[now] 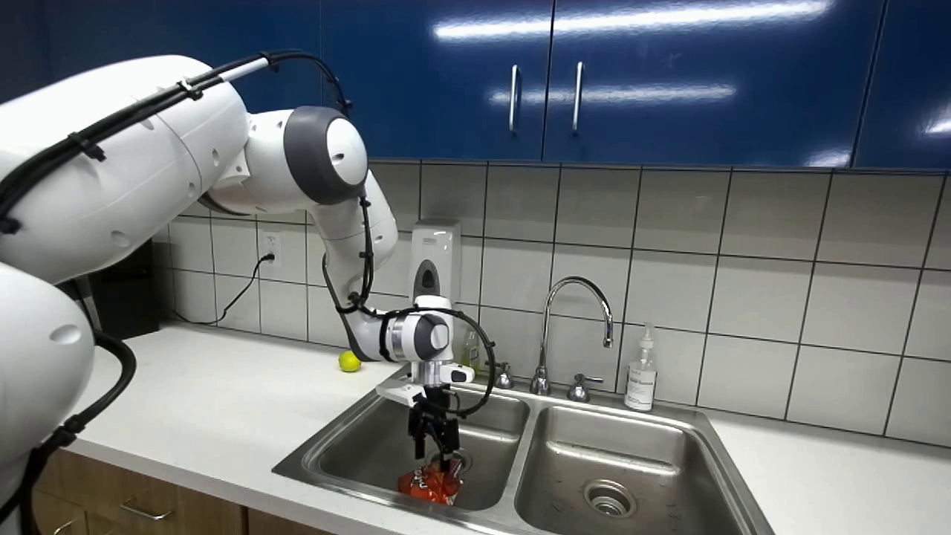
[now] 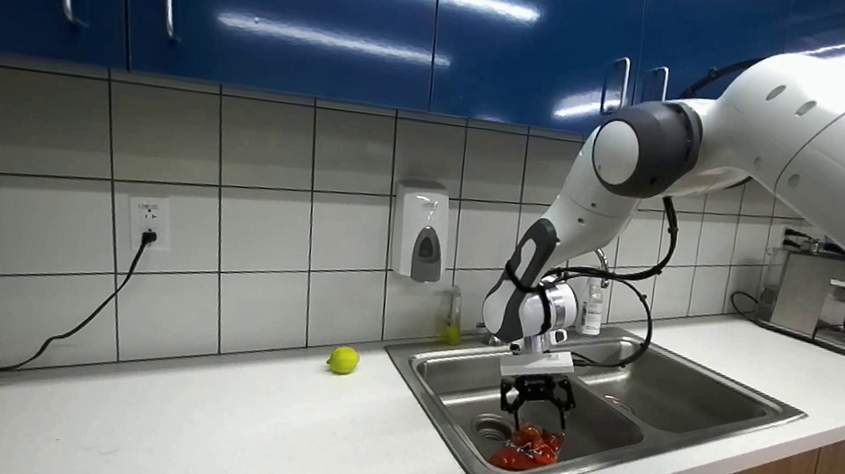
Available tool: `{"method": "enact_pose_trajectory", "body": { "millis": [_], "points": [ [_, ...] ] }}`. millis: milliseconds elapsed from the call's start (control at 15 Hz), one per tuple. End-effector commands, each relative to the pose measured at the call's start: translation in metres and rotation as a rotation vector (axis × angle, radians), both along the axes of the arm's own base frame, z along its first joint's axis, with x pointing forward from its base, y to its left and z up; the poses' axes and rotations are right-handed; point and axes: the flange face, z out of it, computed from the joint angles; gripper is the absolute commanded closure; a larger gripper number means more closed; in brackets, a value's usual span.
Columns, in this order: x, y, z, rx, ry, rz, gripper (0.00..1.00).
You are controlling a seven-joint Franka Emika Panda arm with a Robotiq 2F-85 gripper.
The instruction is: Pick up the bag of chips in the sink and place it on the counter to the left of the sink
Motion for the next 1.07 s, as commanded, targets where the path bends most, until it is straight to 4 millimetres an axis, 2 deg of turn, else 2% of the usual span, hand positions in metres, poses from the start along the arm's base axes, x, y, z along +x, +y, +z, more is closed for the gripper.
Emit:
{"method": "enact_pose_trajectory", "body": {
  "millis": [0, 800, 867, 933, 1000],
  "points": [
    [0.012, -0.001, -0.008, -0.018, -0.005, -0.032, 0.00],
    [0.028, 0.004, -0.035, -0.040, -0.020, -0.046, 0.00],
    [0.029, 0.004, -0.035, -0.040, -0.022, -0.046, 0.25],
    [0.030, 0.005, -0.036, -0.041, -0.023, -0.044, 0.28],
    [0.031, 0.006, -0.036, -0.043, -0.025, -0.043, 0.35]
  ]
}}
